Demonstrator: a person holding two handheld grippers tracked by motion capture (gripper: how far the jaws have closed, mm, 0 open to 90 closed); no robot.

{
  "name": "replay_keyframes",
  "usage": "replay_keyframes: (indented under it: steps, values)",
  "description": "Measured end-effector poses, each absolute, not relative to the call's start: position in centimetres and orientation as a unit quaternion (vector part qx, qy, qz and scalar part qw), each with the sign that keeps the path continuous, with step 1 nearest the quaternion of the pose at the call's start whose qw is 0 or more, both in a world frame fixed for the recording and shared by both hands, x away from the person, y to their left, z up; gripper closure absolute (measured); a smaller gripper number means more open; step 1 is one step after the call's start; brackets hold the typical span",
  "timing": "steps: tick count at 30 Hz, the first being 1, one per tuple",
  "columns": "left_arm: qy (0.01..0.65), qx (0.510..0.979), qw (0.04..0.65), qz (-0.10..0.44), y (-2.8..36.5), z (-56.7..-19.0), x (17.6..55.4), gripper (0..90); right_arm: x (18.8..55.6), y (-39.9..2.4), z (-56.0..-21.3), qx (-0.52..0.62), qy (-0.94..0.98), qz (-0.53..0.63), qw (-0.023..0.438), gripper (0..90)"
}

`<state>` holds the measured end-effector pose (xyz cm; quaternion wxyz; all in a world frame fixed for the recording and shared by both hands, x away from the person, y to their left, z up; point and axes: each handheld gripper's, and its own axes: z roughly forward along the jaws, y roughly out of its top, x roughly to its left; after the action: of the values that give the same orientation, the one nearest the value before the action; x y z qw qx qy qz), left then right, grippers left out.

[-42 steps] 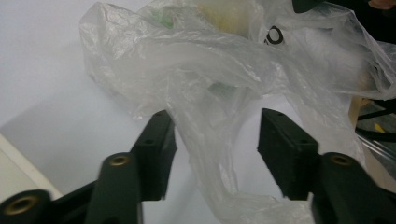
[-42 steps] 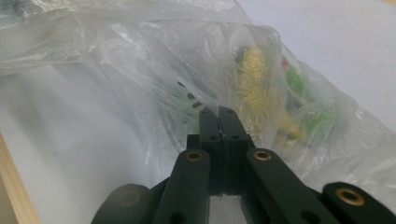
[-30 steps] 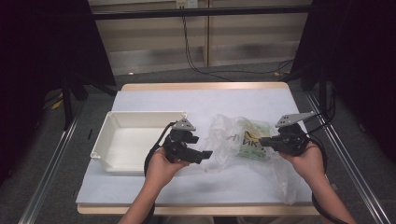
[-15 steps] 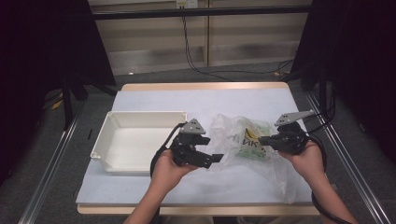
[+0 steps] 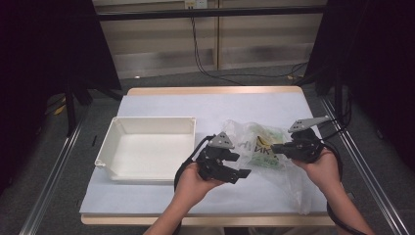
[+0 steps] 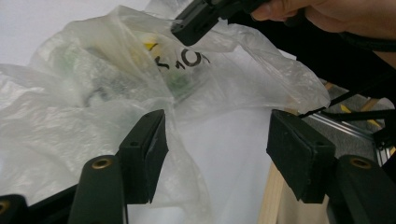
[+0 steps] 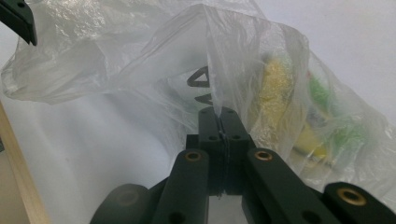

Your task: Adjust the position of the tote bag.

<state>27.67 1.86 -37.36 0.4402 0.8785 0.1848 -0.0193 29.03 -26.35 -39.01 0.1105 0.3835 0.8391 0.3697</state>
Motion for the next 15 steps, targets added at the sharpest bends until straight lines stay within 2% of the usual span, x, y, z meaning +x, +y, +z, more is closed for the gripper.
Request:
replay_keyframes:
  steps: [6,11,15]
  values:
    - [0.174,0.880,0.442,-0.023,0.9,-38.2,27.5,43.9,29.1,-25.7,-39.4,0.379,0.842,0.369,0.107,89.7]
    - [0.168,0.889,0.426,-0.018,-0.1,-39.2,27.6,52.6,29.2,-25.4,-39.3,0.376,0.844,0.368,0.106,89.7]
    - [0.177,0.888,0.424,-0.011,-1.0,-40.3,27.7,53.7,29.2,-25.2,-39.3,0.374,0.844,0.371,0.104,89.7]
